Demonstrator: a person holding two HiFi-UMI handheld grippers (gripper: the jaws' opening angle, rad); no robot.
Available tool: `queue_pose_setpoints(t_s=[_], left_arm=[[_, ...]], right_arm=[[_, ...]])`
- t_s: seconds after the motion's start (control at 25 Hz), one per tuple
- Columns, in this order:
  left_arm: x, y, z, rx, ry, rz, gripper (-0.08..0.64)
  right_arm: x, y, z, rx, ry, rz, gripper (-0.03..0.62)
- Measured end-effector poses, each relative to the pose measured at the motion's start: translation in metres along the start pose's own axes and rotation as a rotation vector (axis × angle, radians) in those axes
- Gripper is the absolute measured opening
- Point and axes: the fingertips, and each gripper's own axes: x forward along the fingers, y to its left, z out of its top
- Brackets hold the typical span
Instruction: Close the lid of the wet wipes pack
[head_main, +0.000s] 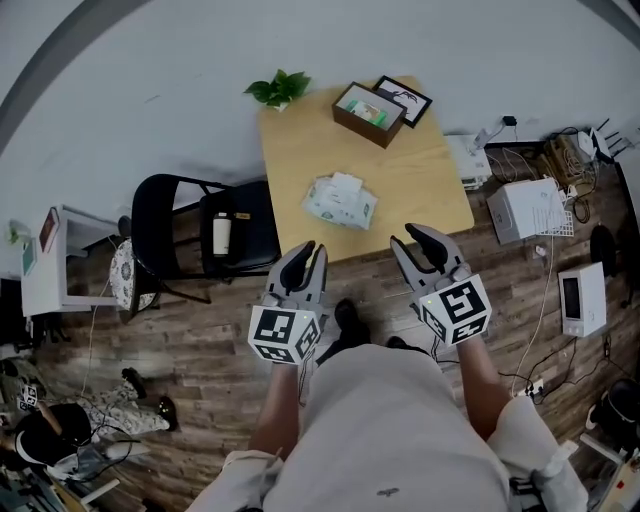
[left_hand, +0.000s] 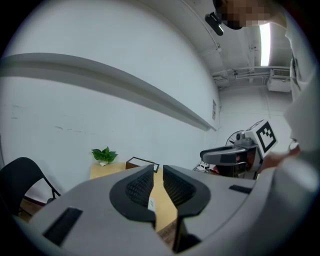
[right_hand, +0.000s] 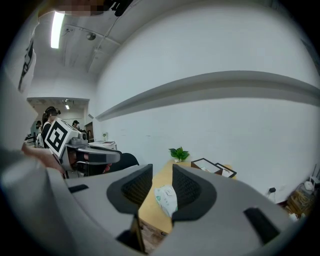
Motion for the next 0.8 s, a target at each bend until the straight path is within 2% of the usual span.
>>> queue_pose_setpoints(t_s=[0.32,0.8], left_arm=[[0.010,0.029,-0.004,0.009,0.022,-0.057,0.066],[0.023,0.049,-0.019,-0.020,0.072,-0.070,0.074]], right_arm=[[0.027,0.005,0.001,0.017,0.020,-0.039,0.120],[0.055,-0.002,-0.014,0.054,0.070,-0.035,0.130]])
